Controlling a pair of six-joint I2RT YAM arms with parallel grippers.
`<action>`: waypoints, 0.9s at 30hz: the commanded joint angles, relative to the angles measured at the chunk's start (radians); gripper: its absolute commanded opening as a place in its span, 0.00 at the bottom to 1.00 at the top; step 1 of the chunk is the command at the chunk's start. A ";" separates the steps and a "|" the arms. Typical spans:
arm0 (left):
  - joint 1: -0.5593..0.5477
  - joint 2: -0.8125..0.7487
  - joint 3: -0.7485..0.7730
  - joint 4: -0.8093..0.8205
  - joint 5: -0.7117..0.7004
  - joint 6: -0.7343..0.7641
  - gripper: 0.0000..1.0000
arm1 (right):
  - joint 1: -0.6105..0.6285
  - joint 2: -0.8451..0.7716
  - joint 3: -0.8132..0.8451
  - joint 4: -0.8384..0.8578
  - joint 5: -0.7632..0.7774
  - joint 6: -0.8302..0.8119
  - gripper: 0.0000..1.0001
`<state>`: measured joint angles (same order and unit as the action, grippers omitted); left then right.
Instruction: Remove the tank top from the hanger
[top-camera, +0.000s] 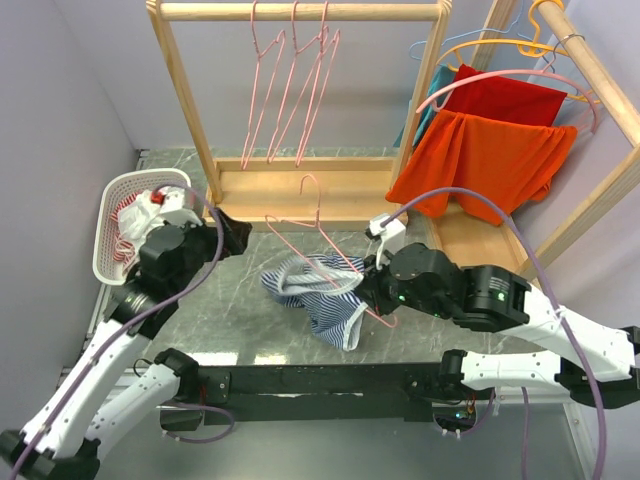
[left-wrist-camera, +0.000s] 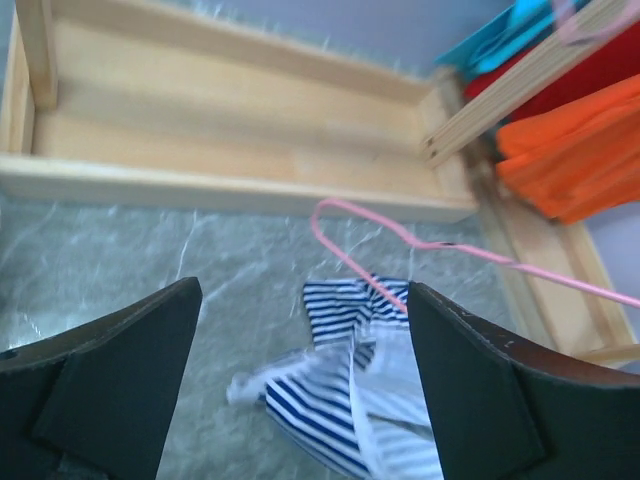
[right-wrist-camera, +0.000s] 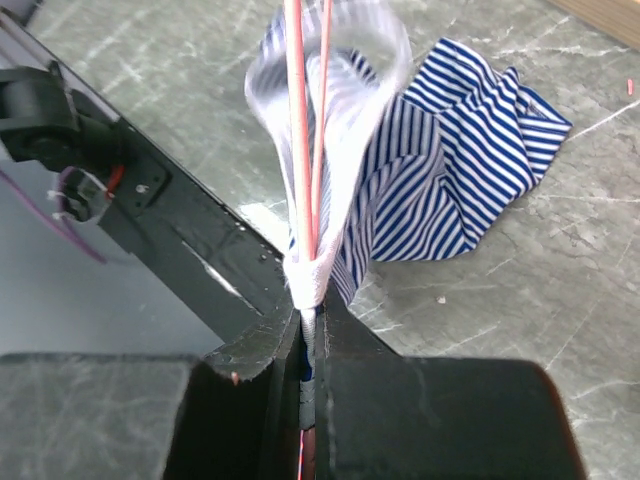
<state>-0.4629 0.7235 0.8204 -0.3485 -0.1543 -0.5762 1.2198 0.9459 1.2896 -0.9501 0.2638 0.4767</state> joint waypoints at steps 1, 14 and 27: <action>0.006 -0.041 0.045 0.052 0.071 0.039 0.91 | 0.000 0.022 0.019 0.051 0.029 -0.018 0.00; -0.314 0.088 0.169 0.192 0.115 0.042 0.91 | -0.012 0.077 0.001 0.111 0.002 -0.030 0.00; -0.448 0.189 0.198 0.341 -0.054 0.119 0.93 | -0.036 0.094 0.013 0.122 -0.047 -0.041 0.00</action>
<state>-0.9001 0.8646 0.9787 -0.1089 -0.1440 -0.5087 1.1904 1.0336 1.2881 -0.8818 0.2333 0.4511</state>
